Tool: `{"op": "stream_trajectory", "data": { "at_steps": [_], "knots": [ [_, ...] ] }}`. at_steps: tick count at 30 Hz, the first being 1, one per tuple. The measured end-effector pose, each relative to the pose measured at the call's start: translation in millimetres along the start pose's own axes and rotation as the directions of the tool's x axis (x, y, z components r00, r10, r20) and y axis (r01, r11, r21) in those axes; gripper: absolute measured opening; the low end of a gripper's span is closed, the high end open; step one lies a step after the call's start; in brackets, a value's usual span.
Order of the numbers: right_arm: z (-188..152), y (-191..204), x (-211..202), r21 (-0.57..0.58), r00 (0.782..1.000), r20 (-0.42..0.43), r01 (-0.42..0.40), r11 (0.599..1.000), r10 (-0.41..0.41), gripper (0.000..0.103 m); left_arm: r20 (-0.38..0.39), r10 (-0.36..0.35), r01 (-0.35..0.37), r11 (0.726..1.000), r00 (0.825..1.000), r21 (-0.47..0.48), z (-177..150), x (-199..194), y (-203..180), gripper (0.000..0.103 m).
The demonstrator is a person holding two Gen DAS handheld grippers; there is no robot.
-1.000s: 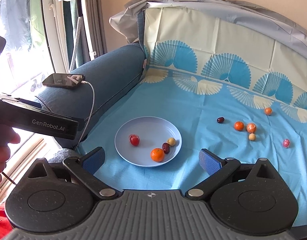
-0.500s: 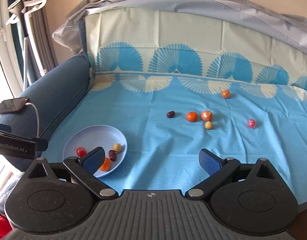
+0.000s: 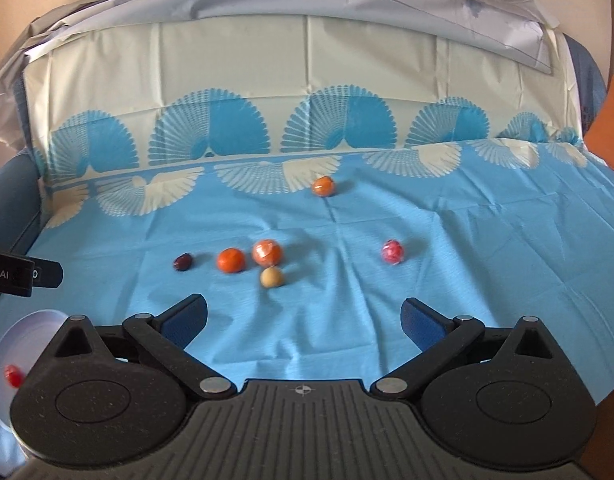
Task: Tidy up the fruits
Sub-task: 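Grasp a tangerine with left tool while right tool grasps the wrapped red fruit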
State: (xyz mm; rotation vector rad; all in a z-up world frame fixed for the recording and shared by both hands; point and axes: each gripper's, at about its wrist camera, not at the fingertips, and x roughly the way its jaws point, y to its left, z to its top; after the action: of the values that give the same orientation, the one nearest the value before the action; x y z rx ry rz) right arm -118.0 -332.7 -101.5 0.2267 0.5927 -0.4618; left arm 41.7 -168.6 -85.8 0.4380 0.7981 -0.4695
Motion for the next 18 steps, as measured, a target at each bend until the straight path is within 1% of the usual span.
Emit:
{"op": "stream_trajectory", "data": {
  "at_steps": [2,5,7,10,14,17,18],
  "knots": [
    [5,-15,28,0.019,1.000,-0.007,0.030,0.999,-0.030,0.102,-0.012,-0.041,0.042,0.998,0.999,0.044,14,32,-15,0.103],
    [12,-36,76,0.049,0.997,-0.031,0.069,0.996,-0.067,0.102,-0.038,-0.069,0.072,0.992,0.997,0.101,30,76,-30,0.103],
    [14,-48,108,0.066,0.995,-0.054,0.089,0.994,-0.085,0.102,-0.044,-0.063,0.069,0.986,0.997,0.152,39,105,-40,0.103],
    [15,-59,151,0.075,0.991,-0.088,0.108,0.991,-0.101,0.102,-0.049,-0.056,0.065,0.977,0.997,0.201,51,141,-50,0.103],
    [13,-66,197,0.074,0.985,-0.119,0.133,0.988,-0.124,0.102,-0.090,-0.107,0.126,0.960,0.990,0.250,60,177,-64,0.103],
    [13,-70,220,0.075,0.981,-0.136,0.149,0.986,-0.138,0.102,-0.102,-0.120,0.145,0.945,0.988,0.295,60,195,-74,0.103],
    [12,-71,226,0.072,0.981,-0.134,0.153,0.986,-0.143,0.102,-0.105,-0.129,0.155,0.940,0.986,0.303,59,199,-77,0.097]
  ]
}}
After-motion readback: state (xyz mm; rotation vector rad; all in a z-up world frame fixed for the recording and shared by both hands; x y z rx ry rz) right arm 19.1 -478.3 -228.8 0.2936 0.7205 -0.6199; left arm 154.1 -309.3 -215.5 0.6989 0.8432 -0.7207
